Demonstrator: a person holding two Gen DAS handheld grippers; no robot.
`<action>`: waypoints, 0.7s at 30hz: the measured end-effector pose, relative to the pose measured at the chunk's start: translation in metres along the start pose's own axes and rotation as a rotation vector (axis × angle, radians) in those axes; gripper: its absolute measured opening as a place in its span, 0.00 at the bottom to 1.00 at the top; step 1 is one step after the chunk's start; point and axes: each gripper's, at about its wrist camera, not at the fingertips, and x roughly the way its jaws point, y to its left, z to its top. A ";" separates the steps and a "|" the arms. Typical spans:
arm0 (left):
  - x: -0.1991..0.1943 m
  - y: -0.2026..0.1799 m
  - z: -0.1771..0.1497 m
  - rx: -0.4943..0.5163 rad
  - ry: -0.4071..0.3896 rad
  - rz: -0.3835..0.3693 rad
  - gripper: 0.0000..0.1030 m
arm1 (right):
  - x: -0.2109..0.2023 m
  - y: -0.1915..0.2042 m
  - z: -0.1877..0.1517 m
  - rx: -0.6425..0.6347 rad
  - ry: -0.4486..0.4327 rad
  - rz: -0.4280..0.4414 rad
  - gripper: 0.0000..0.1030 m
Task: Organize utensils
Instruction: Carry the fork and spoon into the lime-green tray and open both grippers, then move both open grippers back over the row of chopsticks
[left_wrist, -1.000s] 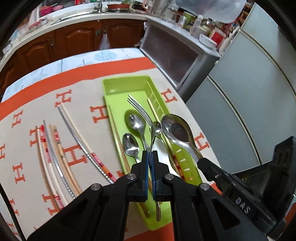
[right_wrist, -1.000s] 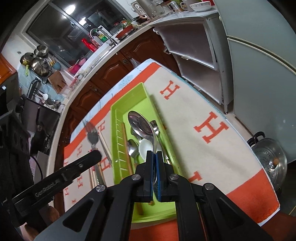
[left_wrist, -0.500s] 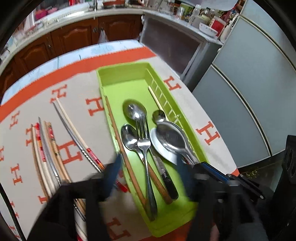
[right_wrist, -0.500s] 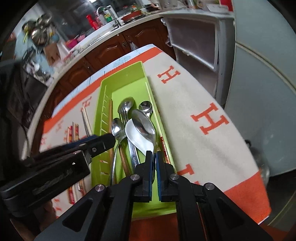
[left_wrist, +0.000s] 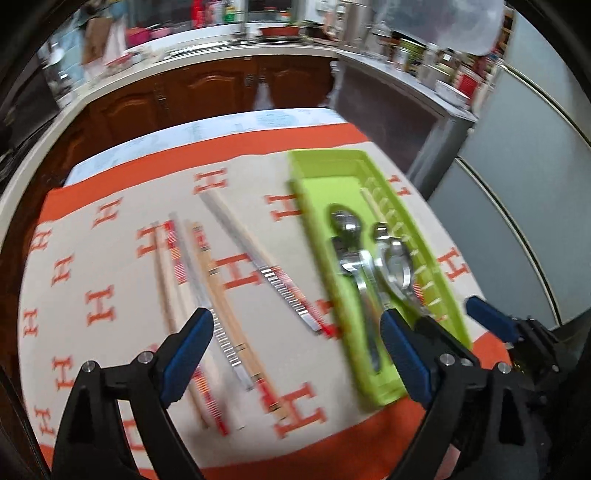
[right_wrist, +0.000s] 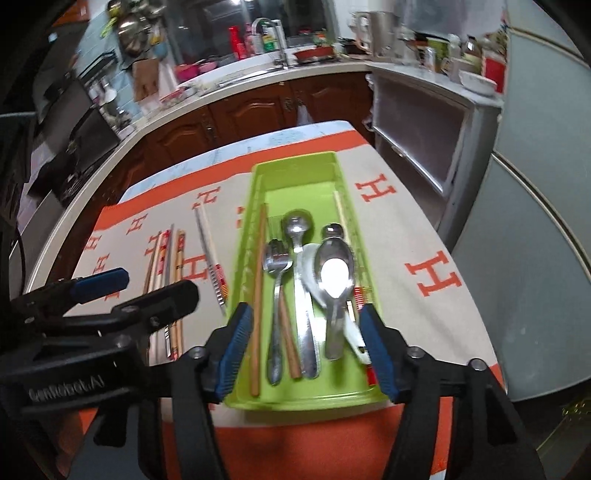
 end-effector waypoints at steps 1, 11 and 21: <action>-0.004 0.008 -0.002 -0.022 -0.004 0.017 0.88 | -0.004 0.004 -0.002 -0.011 -0.003 0.002 0.68; -0.036 0.063 -0.024 -0.133 -0.082 0.134 0.98 | -0.031 0.054 -0.004 -0.157 -0.064 0.048 0.88; -0.028 0.107 -0.036 -0.176 -0.034 0.185 0.99 | -0.026 0.114 0.011 -0.326 -0.051 0.078 0.89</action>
